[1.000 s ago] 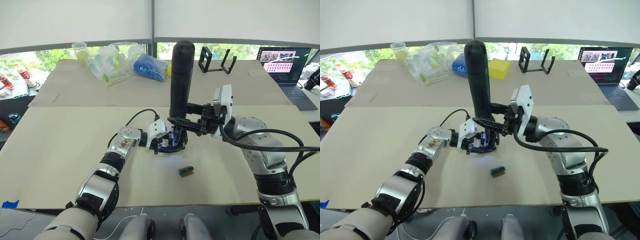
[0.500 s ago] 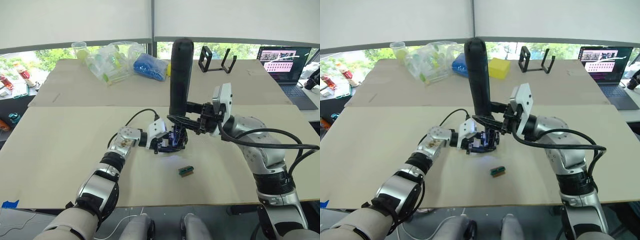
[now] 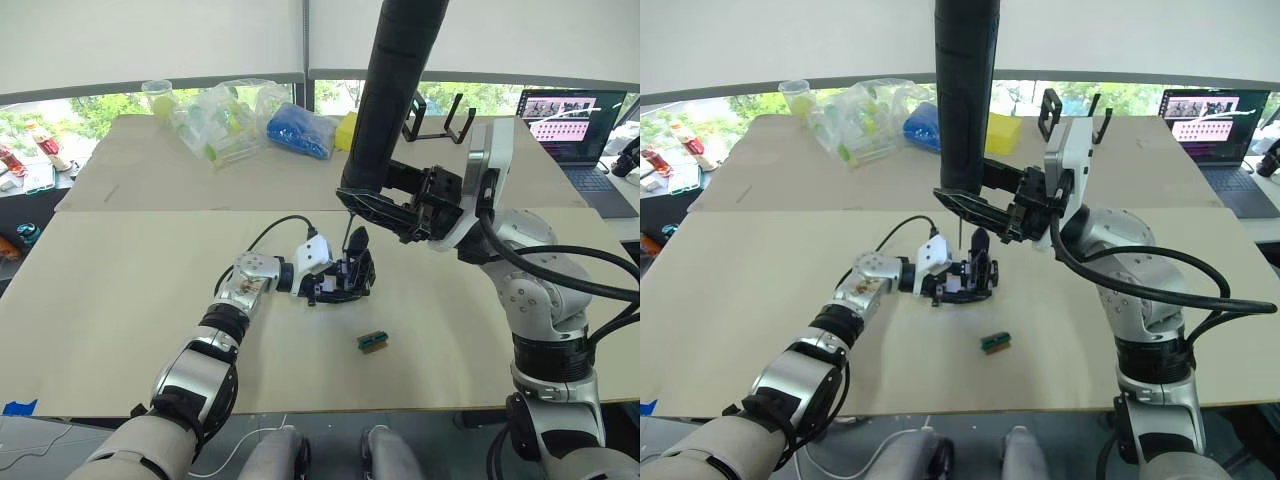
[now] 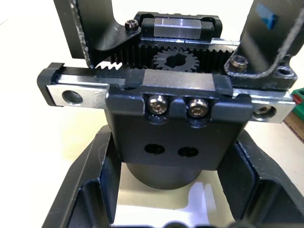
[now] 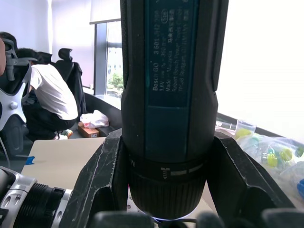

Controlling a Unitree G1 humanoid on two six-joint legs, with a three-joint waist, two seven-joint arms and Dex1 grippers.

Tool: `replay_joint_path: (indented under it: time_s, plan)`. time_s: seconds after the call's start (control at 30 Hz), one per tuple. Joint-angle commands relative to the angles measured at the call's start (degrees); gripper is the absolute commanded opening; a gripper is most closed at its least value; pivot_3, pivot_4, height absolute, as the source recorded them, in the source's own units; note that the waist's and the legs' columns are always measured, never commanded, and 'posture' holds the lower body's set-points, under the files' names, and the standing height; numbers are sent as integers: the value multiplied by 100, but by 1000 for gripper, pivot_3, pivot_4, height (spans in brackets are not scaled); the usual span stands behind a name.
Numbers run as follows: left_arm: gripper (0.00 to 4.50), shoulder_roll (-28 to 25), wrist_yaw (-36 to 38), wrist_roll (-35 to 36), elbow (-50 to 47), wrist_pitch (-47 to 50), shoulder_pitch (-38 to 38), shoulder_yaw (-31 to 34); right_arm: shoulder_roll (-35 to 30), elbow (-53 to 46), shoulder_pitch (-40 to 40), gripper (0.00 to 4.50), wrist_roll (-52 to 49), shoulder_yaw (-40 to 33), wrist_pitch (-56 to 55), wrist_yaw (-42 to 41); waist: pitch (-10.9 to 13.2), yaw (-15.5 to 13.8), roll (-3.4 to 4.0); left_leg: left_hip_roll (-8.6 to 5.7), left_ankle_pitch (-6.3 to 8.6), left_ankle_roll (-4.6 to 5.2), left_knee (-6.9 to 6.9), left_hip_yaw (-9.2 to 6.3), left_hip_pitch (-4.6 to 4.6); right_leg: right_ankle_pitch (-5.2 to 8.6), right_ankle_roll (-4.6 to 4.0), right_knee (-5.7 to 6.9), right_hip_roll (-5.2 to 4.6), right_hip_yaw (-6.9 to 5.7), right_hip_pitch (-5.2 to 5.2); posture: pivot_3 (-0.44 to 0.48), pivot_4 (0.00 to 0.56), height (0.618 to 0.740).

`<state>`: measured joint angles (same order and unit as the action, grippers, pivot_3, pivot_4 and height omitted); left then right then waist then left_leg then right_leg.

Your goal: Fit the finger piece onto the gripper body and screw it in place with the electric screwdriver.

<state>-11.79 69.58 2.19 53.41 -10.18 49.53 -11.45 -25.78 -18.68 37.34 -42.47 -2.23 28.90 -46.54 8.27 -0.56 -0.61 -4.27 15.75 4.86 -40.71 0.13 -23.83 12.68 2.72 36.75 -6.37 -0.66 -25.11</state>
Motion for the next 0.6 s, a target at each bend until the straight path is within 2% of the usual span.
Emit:
replay_joint_path:
  time_s: [0.03,0.07,0.2,0.33,0.5,0.6]
  plan:
    - [4171,-368,238,36,-280,124,-75,82,-29,-553,119,1897,-1083,-384,519,107,1,19,0,0,0,0,1,0,-1,0,0,1,0,1,-5,0,150,740]
    - [4500,-472,336,62,-398,154,-111,84,-64,-613,109,1897,-1273,-412,652,113,2,25,0,0,0,-1,7,0,-2,0,0,5,1,1,-7,0,150,740]
    - [4500,-1086,1095,397,-1522,694,-439,118,-436,-1001,-396,1897,-1443,-414,760,-264,2,27,0,1,0,-1,18,-2,-3,0,0,6,-3,-1,-6,0,150,740]
    - [4500,-1625,1601,846,-3350,1564,-1144,-35,-686,-1343,-1188,1897,-1145,-452,443,-475,2,8,1,0,6,10,20,-5,-4,0,0,-1,-7,1,0,0,150,740]
    - [4500,-1646,1308,927,-4641,1840,-1838,-224,-596,-1595,-2103,1897,-515,-492,-136,-296,3,-22,1,-4,9,15,15,-5,-3,0,0,-6,-9,7,6,0,150,740]
    - [4500,-1504,1016,949,-4970,2031,-2019,-311,-481,-1619,-2600,1897,-52,-478,-530,-151,3,-33,1,-3,5,7,12,-5,-2,0,0,-14,-8,6,4,0,150,740]
